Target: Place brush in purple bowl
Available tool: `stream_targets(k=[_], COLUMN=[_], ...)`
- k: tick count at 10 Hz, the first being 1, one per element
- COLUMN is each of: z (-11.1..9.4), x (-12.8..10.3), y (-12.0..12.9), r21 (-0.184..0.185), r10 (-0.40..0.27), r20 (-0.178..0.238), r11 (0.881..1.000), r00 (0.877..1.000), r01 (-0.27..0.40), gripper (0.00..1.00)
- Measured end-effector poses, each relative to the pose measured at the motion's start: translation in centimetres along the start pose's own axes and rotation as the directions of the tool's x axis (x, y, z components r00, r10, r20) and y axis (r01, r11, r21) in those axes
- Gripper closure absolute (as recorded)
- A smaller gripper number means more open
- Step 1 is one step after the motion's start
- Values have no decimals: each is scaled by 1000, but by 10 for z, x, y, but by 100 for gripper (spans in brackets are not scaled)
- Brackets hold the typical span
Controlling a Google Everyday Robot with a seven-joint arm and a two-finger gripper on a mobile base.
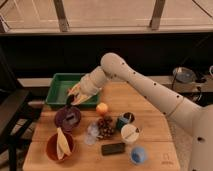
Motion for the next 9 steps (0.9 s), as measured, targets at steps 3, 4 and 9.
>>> stream_targets(k=[3, 4, 9], z=[4, 6, 11], x=[23, 30, 45], y=[0, 0, 3], r21=[12, 15, 20], r10=[48, 67, 106], r20=[46, 75, 128], r11=[999, 998, 994], r00=[998, 995, 986], r01=[-48, -69, -109], gripper=[100, 100, 71])
